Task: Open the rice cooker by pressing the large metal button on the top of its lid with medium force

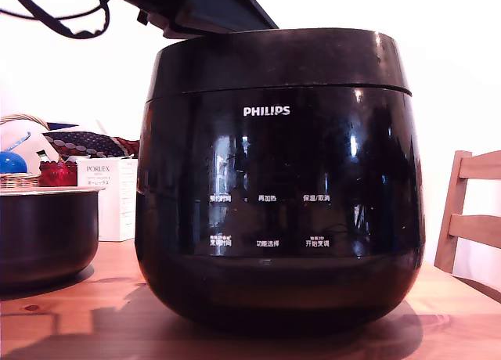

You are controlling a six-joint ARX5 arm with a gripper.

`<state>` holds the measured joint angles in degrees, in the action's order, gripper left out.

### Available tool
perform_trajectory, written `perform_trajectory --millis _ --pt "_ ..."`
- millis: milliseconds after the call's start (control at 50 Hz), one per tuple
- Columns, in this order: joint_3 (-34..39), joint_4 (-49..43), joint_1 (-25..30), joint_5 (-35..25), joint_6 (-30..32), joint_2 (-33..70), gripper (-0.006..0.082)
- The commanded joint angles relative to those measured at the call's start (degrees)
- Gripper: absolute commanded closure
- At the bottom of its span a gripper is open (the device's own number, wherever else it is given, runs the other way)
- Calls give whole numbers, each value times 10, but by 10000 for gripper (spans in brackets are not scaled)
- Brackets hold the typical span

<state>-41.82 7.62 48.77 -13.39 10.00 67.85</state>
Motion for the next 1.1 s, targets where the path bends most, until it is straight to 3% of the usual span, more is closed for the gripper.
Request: perform_trajectory --millis 0,1080 --pt "20 -29 4 6 6 18 788" --pt "20 -74 4 18 49 77 788"
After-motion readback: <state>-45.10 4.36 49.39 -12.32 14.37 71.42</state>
